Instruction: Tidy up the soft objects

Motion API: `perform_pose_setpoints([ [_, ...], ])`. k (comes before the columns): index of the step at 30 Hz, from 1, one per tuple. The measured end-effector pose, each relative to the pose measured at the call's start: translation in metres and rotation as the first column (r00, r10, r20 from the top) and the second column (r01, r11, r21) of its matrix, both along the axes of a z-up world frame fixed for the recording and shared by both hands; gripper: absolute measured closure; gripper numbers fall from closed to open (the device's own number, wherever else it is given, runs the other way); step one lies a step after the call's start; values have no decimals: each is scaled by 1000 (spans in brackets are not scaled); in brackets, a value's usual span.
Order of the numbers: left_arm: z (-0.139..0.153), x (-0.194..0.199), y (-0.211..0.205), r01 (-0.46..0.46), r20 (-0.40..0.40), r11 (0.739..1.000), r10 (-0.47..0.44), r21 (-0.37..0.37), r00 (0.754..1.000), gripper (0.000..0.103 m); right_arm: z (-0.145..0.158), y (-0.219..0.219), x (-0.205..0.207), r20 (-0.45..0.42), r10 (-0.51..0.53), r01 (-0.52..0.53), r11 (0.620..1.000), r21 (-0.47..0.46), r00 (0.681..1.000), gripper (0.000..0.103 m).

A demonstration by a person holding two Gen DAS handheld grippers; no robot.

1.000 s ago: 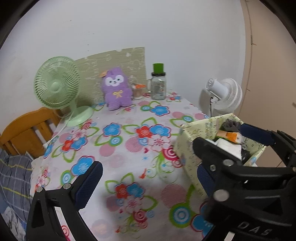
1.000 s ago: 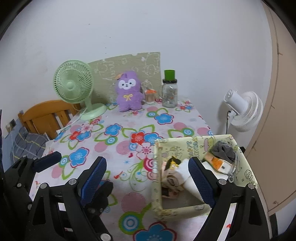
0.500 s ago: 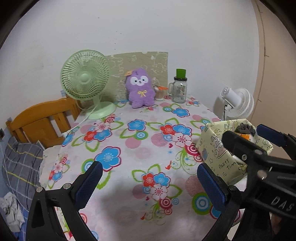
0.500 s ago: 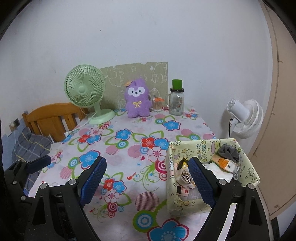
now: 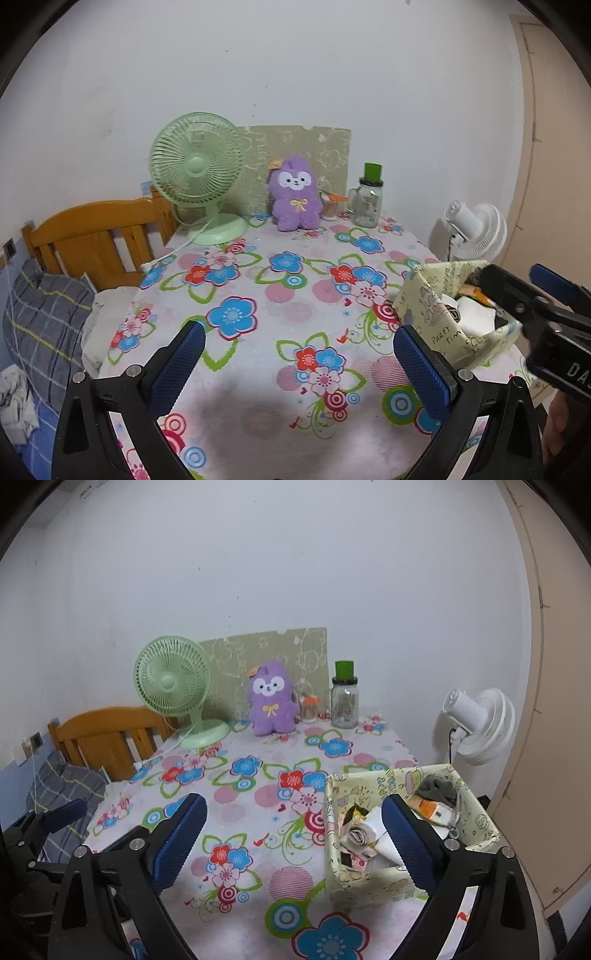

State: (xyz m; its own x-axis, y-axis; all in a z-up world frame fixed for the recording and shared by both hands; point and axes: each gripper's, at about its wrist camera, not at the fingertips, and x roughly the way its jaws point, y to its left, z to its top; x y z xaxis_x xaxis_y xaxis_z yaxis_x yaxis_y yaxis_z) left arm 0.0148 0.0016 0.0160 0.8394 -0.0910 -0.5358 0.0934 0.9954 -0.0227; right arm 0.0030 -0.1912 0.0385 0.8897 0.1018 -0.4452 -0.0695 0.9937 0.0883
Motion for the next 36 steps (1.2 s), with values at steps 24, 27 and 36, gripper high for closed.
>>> perform_pose_setpoints([
  [24,20,-26,10,-38,98,999,41,-27,994,0,4,-1,-28,87,-7,8,1000,-19,996,0],
  [27,20,-27,9,-38,103,999,41,-25,994,0,5,-2,-29,93,-7,9,1000,-18,996,0],
  [36,19,-30,4,-55,111,998,56,-11,992,0,3,-3,-30,84,-8,9,1000,-12,996,0],
])
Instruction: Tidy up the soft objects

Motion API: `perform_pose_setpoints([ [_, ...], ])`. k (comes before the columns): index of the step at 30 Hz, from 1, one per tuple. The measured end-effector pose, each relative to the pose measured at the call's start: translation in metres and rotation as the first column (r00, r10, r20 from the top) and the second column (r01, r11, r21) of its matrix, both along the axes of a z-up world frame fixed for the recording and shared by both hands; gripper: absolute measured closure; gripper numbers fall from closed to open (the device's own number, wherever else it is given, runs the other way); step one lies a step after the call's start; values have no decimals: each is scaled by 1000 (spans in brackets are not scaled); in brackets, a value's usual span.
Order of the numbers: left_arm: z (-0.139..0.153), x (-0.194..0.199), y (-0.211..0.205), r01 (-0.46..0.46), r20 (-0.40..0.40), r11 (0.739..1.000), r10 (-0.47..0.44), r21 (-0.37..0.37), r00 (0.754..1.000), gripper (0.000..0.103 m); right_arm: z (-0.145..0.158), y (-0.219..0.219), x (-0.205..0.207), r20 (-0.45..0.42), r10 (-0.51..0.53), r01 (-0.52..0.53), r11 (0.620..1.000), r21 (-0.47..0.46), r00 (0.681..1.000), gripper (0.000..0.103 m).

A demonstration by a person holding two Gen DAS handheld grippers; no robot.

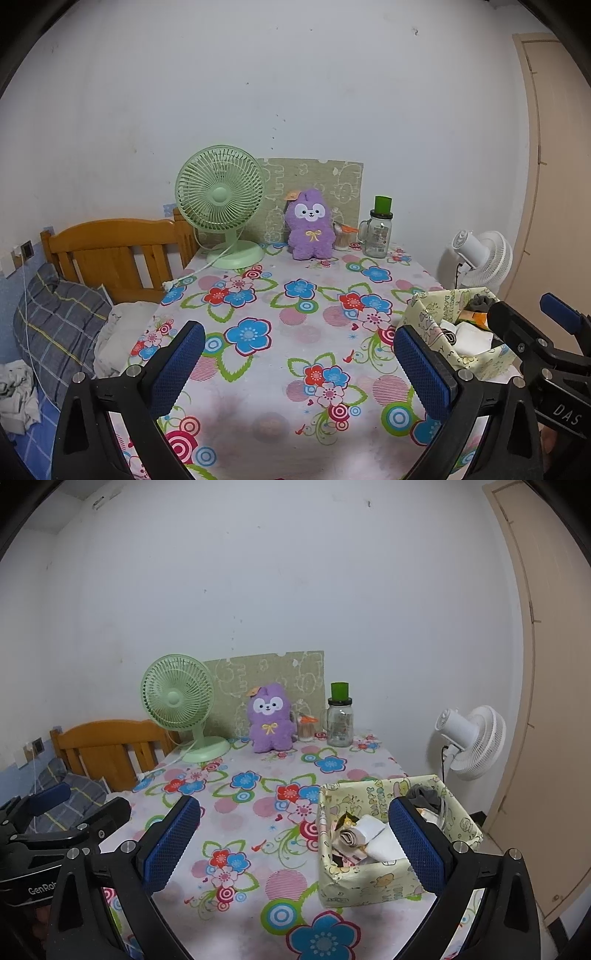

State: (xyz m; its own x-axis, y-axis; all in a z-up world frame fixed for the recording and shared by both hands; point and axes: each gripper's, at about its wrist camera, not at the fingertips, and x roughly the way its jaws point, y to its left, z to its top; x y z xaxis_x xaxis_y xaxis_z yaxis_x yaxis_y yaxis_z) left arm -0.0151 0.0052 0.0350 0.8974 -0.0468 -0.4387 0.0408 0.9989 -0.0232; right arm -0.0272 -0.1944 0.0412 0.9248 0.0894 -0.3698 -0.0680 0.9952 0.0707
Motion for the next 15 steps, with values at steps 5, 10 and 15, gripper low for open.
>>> perform_pose_setpoints([
  [5,0,0,-1,-2,2,1000,2,0,1000,0,0,-2,-1,0,-8,8,1000,3,1000,0],
  [10,1,-1,-2,0,7,1000,0,6,1000,0,1,-3,-2,3,-16,16,1000,3,1000,0],
  [15,2,0,-1,2,8,1000,-2,3,1000,0,1,-2,-1,7,-19,19,1000,-4,1000,0],
])
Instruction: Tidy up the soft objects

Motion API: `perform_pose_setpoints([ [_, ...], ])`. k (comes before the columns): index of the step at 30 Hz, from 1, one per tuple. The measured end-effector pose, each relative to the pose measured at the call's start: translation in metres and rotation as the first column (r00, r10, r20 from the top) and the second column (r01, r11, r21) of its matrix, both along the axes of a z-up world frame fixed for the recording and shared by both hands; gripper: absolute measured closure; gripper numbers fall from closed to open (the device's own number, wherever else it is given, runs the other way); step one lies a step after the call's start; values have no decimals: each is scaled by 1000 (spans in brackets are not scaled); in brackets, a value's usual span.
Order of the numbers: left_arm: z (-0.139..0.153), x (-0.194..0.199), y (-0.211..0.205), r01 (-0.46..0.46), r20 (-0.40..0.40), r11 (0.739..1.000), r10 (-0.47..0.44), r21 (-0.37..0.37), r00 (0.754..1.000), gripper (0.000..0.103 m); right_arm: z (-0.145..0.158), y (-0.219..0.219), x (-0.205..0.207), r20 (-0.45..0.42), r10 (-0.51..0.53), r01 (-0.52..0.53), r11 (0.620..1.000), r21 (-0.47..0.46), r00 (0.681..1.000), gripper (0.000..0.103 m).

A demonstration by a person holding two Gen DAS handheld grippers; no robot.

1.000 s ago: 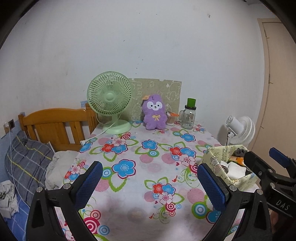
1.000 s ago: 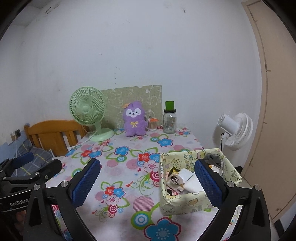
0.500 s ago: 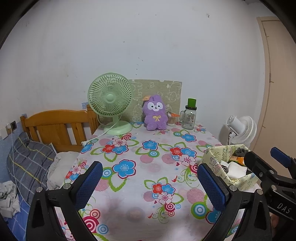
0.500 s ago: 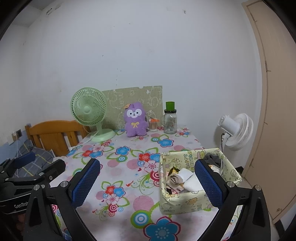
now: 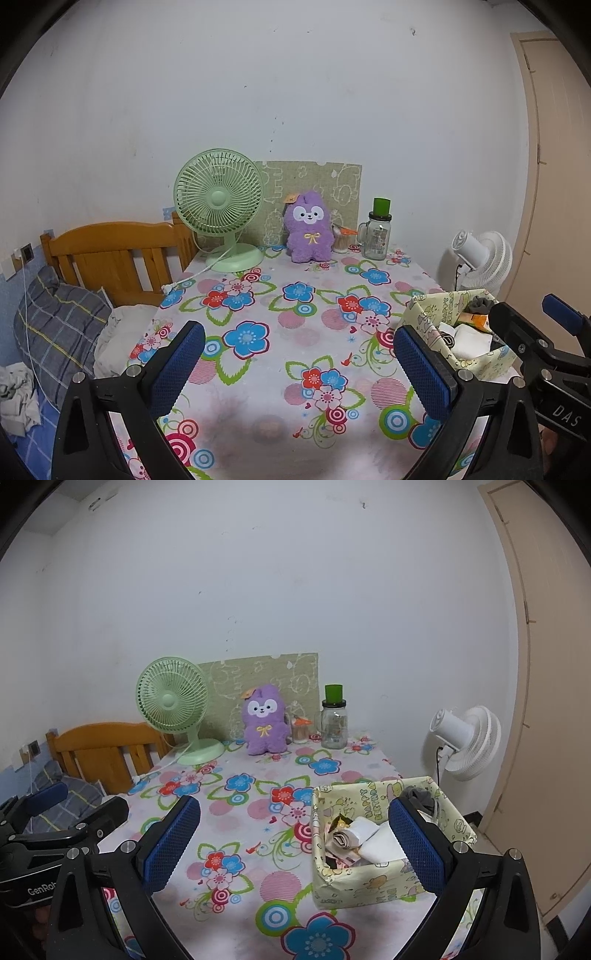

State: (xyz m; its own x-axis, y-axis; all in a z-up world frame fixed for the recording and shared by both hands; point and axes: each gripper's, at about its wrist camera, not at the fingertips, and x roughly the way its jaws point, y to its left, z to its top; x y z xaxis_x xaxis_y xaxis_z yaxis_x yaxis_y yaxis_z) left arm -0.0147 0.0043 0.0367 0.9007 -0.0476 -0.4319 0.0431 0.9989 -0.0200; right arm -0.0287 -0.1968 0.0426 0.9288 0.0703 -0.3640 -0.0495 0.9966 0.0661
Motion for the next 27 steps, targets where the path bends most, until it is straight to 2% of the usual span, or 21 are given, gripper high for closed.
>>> perform_pose_setpoints([
  [27,1,1,-3,7,11,1000,-7,-6,1000,0,-2,-8,3,-2,-31,31,1000,-3,1000,0],
])
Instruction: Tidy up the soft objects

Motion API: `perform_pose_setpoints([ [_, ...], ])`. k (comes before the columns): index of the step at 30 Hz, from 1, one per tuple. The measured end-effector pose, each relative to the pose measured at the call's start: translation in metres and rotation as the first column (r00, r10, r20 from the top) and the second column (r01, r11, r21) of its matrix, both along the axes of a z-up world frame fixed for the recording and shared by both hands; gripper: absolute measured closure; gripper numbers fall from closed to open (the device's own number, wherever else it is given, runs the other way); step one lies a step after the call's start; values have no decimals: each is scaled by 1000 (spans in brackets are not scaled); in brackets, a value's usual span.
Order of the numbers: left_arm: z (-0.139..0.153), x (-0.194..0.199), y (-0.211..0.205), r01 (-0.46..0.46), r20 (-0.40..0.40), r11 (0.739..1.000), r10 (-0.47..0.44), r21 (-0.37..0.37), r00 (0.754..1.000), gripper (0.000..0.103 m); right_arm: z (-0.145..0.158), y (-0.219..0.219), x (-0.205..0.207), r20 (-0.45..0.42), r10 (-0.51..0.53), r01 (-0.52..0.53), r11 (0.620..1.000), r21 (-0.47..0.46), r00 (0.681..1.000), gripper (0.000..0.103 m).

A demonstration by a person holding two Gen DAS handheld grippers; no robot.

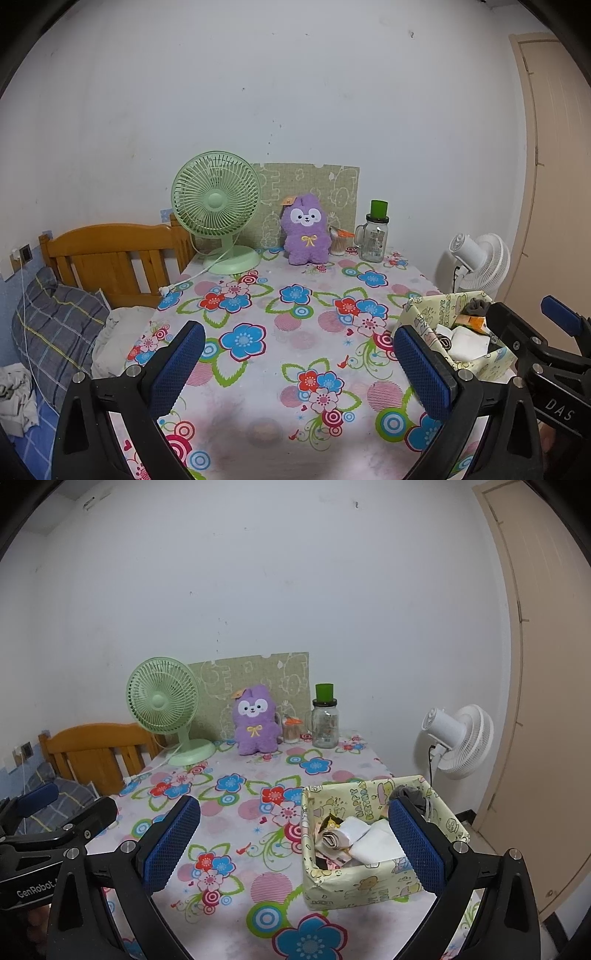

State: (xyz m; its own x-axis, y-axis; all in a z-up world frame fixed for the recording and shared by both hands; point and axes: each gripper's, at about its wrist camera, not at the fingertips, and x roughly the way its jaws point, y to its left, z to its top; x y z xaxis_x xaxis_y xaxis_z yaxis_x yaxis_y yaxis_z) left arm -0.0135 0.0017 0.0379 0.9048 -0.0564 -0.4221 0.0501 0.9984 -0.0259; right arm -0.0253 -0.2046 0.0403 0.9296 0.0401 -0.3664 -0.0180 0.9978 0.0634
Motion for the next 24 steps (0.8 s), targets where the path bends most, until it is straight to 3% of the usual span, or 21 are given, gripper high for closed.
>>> perform_pose_setpoints([
  [24,-2,0,0,0,-6,1000,0,1,1000,0,-1,0,1,0,3,-3,1000,-1,1000,0],
])
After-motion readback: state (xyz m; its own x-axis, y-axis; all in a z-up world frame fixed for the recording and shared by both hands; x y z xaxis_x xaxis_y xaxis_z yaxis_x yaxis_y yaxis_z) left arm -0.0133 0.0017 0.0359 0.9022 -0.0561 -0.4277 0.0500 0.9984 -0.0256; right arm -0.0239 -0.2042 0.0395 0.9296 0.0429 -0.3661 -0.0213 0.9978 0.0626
